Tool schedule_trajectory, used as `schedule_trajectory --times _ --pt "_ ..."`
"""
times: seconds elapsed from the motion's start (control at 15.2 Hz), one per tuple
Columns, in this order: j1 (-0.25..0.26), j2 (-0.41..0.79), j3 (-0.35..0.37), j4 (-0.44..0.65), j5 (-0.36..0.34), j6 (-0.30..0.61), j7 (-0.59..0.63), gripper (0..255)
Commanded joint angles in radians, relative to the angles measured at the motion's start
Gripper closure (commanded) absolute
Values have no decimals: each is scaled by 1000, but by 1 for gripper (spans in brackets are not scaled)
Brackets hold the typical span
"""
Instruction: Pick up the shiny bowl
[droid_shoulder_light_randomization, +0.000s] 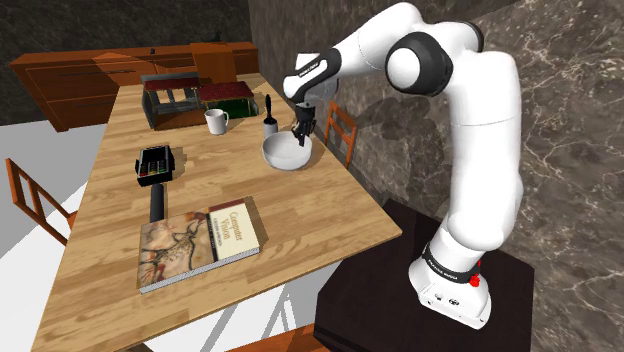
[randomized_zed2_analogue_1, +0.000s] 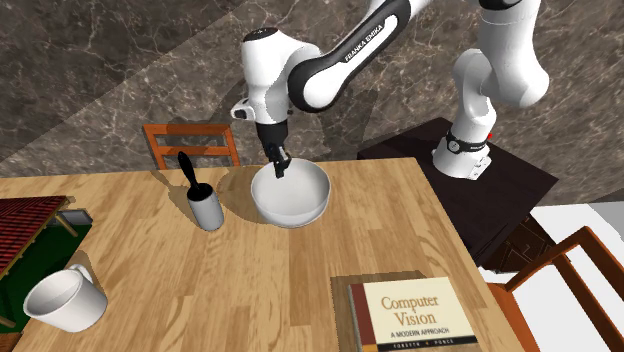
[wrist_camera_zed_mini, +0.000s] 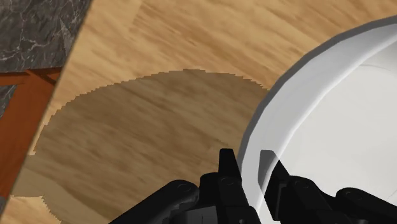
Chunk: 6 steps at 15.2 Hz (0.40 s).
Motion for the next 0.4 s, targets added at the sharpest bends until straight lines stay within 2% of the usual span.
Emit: schedule_trajectory --times 0.0,0.33 --pt "3 -15 -2 7 -5 -21 6 255" --pt "5 -35 -5 21 -12 -55 11 255"
